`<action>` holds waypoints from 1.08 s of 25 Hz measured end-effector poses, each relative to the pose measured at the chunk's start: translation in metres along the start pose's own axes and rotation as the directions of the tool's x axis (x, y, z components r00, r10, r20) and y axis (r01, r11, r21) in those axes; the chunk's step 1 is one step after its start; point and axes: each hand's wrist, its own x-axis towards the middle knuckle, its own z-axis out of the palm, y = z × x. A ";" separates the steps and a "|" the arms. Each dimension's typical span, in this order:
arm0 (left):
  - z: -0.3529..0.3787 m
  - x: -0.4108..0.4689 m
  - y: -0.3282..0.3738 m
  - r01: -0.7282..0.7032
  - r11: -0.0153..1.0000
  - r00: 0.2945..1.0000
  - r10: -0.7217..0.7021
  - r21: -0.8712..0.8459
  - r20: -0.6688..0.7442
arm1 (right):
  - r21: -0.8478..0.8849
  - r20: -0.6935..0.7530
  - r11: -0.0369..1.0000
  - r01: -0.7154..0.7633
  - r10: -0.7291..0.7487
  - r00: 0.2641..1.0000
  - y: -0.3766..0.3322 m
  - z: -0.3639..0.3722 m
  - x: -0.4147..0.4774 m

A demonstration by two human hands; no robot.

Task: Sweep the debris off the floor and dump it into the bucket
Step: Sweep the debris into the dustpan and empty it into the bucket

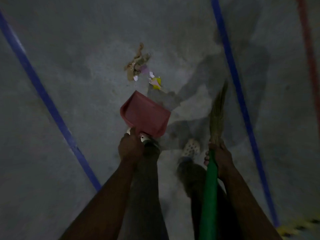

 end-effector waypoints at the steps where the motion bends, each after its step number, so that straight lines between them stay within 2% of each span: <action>1: -0.001 -0.001 -0.010 -0.021 0.999 1.000 0.021 0.023 -0.001 | 0.089 -0.022 0.994 -0.062 0.065 0.998 0.025 0.002 -0.005; 5: 0.003 0.013 -0.051 -0.174 0.975 0.982 0.183 0.141 -0.052 | 0.341 -0.097 0.918 -0.204 0.251 0.963 0.122 0.033 0.002; 8: 0.009 0.037 -0.081 -0.224 0.927 0.971 0.238 0.301 -0.011 | 0.303 -0.035 0.910 -0.283 0.307 0.951 0.177 0.091 0.023; 9: 0.011 0.043 -0.095 -0.244 0.906 0.964 0.266 0.346 -0.018 | 0.287 -0.004 0.920 -0.268 0.281 0.960 0.186 0.116 0.025; 13: 0.006 0.047 -0.151 -0.251 0.864 0.947 0.312 0.436 -0.072 | 0.229 0.137 0.972 -0.055 0.024 0.990 0.190 0.205 0.011; 17: -0.026 0.013 -0.201 -0.228 0.853 0.957 0.286 0.470 -0.055 | 0.154 0.222 0.980 0.126 -0.158 0.962 0.188 0.211 -0.060; 22: -0.061 -0.009 -0.213 -0.160 0.906 0.975 0.207 0.392 -0.081 | 0.174 -0.005 0.972 0.158 -0.159 0.987 0.197 0.173 -0.107; 25: -0.076 0.030 -0.214 -0.217 0.912 0.966 0.252 0.349 -0.056 | 0.202 -0.038 0.979 0.020 -0.013 0.999 0.196 0.178 -0.091; 27: -0.088 0.078 -0.216 -0.264 0.883 0.955 0.297 0.389 -0.025 | 0.232 -0.043 0.972 -0.043 0.054 0.998 0.183 0.207 -0.065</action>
